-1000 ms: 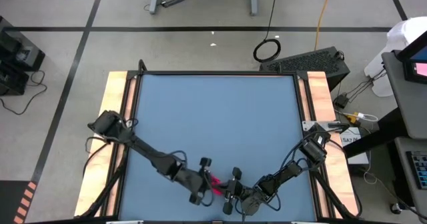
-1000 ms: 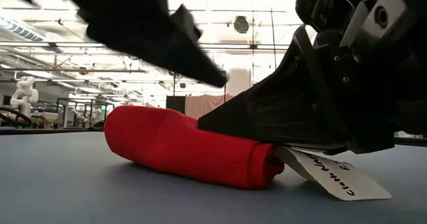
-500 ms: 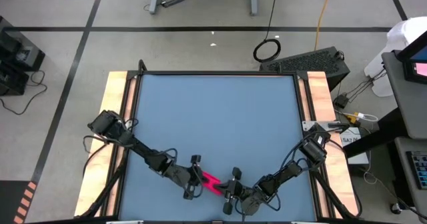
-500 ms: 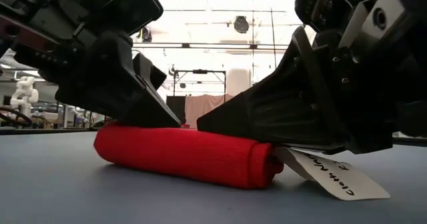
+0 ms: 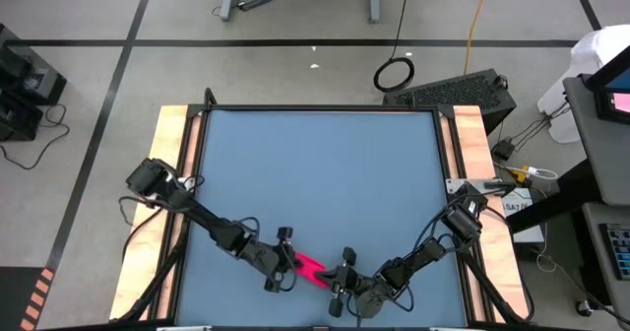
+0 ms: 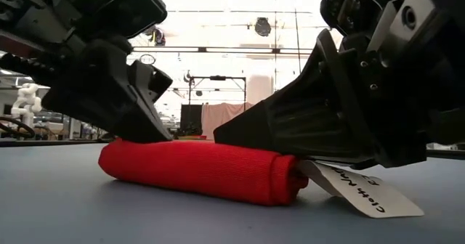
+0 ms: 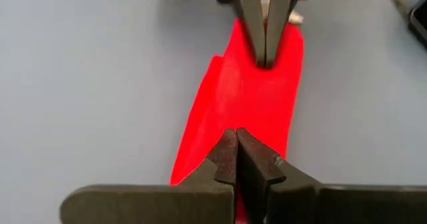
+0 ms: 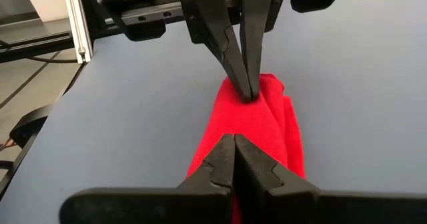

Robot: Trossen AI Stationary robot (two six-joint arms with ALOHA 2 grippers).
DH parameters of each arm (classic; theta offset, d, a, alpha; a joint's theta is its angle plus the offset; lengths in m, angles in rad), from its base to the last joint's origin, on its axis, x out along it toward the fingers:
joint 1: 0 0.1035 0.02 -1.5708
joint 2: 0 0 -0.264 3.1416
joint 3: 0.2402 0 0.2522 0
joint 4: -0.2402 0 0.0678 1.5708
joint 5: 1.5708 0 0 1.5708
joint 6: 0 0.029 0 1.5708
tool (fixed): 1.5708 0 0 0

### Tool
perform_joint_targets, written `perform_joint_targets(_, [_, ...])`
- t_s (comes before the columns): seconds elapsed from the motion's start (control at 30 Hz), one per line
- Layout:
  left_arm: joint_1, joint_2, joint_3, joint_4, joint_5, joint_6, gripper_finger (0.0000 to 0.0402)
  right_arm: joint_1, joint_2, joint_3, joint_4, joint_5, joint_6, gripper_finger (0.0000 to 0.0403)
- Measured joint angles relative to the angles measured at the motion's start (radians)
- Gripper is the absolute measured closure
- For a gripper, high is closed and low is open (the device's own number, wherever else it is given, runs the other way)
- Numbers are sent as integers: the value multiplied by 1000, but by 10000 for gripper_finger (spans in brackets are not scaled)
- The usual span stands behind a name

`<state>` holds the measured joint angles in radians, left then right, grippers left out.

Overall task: Roll towel
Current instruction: Roll the red towel

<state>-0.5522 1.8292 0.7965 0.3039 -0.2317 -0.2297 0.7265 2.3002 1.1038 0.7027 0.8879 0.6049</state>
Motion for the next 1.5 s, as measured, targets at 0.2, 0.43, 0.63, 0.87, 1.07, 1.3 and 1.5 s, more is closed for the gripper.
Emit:
perform_joint_targets(0.2, [0, -30, -1, -81, 15, -27, 395, 1, 0, 0, -2, 0, -3, 403])
perform_joint_targets(0.43, [-1, -49, -2, -102, 22, -27, 395, 1, -13, -1, -4, -8, -26, 403])
perform_joint_targets(0.63, [-1, -50, -1, -120, 22, -36, 395, 8, -43, -2, -30, -22, -74, 403])
perform_joint_targets(0.87, [-1, -50, -1, -125, 22, -49, 395, 10, -60, -2, -70, -60, -43, 403])
perform_joint_targets(1.07, [-1, -50, -1, -127, 23, -50, 395, 15, -68, -2, -76, -91, -40, 403])
perform_joint_targets(1.3, [0, -50, 1, -130, 23, -49, 395, 21, -115, -2, -202, -127, 1, 403])
perform_joint_targets(1.5, [0, -50, 25, -139, 23, -19, 395, 24, -169, -2, -338, -143, 35, 403])
